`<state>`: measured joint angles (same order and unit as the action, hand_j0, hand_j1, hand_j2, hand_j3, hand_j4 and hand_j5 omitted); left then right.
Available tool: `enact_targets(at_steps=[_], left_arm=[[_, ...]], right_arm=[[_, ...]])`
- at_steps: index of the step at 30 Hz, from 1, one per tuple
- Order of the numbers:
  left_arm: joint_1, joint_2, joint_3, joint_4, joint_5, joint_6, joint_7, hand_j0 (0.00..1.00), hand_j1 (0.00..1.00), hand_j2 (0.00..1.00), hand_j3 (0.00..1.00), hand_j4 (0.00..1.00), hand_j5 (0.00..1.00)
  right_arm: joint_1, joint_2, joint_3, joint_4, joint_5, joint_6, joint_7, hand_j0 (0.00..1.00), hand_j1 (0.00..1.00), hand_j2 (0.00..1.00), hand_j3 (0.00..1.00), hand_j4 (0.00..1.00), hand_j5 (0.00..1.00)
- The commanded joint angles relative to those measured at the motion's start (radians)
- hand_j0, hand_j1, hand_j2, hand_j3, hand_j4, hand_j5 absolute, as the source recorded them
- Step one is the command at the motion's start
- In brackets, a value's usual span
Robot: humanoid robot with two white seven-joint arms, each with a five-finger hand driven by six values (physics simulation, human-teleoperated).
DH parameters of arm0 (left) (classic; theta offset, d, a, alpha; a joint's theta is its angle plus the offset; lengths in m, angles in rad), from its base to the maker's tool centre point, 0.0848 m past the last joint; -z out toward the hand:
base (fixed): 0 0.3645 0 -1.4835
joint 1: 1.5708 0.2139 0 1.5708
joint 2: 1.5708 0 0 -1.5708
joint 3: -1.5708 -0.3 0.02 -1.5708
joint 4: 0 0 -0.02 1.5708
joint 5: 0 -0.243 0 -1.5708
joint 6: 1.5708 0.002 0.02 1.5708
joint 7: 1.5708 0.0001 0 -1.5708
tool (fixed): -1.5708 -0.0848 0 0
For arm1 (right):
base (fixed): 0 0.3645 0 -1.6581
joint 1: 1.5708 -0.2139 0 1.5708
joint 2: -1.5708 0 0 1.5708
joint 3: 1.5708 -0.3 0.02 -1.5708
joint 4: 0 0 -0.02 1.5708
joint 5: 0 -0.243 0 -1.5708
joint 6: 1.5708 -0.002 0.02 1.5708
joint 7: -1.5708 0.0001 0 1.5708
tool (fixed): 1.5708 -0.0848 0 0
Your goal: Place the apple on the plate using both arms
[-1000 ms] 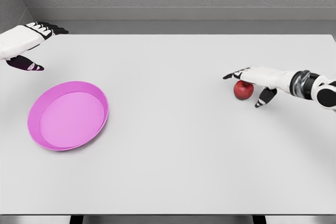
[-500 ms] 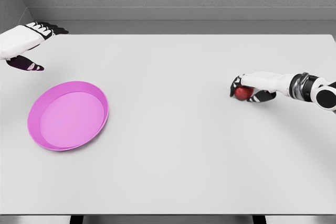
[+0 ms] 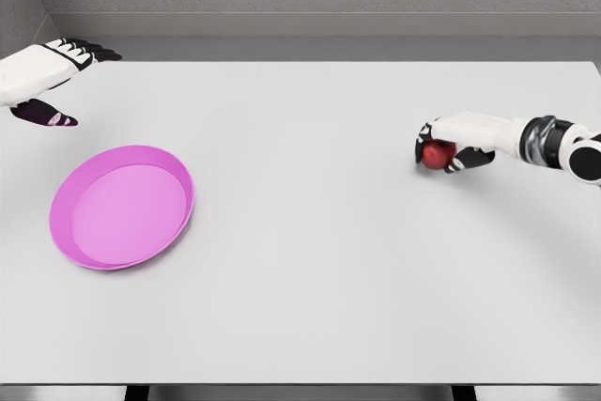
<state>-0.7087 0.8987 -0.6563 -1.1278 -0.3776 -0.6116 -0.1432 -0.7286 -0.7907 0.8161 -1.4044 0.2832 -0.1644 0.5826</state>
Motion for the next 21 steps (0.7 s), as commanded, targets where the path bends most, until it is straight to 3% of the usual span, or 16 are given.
enact_targets(at_steps=[1,8,17,21], left_arm=[[0.000,0.002,0.001,0.000,0.006,0.001,0.001,1.00,1.00,1.00,1.00,1.00,1.00],[0.000,0.002,0.003,0.000,0.006,0.001,0.001,1.00,1.00,1.00,1.00,1.00,1.00],[0.000,0.002,0.003,0.000,0.006,0.001,0.001,1.00,1.00,1.00,1.00,1.00,1.00],[0.000,0.002,0.001,0.000,0.006,0.001,0.001,1.00,1.00,1.00,1.00,1.00,1.00]], right_arm=[[0.000,-0.001,-0.003,-0.002,-0.002,0.002,0.000,0.45,0.45,0.45,0.45,0.45,0.45],[-0.021,0.001,-0.005,-0.105,-0.002,0.005,0.000,0.46,0.46,0.46,0.46,0.46,0.46],[-0.021,0.094,0.008,-0.249,-0.002,0.005,0.002,0.45,0.45,0.45,0.45,0.45,0.45],[-0.020,0.157,0.011,-0.260,-0.002,0.003,0.025,0.46,0.46,0.46,0.46,0.46,0.46]])
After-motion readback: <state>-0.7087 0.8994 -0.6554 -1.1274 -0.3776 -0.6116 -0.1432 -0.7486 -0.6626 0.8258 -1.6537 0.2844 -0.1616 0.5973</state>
